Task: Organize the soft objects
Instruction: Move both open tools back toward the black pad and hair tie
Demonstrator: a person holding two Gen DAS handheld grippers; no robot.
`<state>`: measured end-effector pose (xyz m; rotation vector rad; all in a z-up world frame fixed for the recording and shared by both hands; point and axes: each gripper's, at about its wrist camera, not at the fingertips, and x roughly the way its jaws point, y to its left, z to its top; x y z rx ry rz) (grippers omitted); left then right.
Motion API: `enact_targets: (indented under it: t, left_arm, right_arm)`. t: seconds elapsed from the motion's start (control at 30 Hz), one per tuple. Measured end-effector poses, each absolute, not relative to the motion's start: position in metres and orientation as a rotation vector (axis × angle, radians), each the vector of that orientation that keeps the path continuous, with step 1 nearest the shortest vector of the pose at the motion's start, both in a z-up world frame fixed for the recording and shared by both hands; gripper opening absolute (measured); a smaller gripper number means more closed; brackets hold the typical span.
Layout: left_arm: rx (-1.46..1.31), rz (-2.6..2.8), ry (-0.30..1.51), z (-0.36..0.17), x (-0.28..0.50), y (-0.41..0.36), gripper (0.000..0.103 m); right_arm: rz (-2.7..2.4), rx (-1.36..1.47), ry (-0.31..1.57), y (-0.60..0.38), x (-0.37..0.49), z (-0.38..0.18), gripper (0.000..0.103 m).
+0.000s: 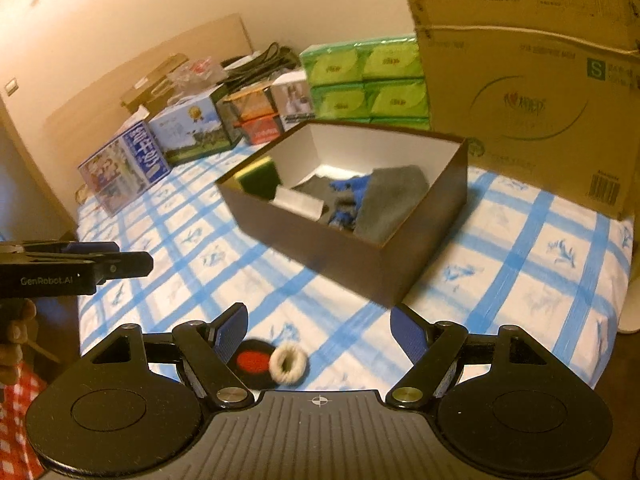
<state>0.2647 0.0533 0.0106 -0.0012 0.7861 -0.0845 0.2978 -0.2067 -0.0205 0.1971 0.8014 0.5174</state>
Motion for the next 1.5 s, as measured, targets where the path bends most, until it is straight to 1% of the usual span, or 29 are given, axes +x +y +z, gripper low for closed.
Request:
enact_targets:
  t: [0.37,0.7,1.3,1.5]
  left_arm:
    - [-0.06,-0.038,0.846,-0.011,0.223,0.056,0.063]
    - [-0.071,0.001,0.883,-0.026,0.201,0.056,0.063]
    - [-0.092,0.01,0.978,-0.068,0.203,0.057,0.063]
    - [-0.092,0.006,0.989,-0.08,0.208,0.056,0.063]
  right_arm:
    - [0.573,0.153,0.834,-0.187,0.256,-0.038,0.078]
    - [0.588,0.161,0.889,-0.179,0.24,-0.056,0.078]
    - [0.576,0.111,0.957,-0.169,0.243,-0.089,0.078]
    - [0.569,0.103,0.954,-0.168,0.247,-0.099,0.078]
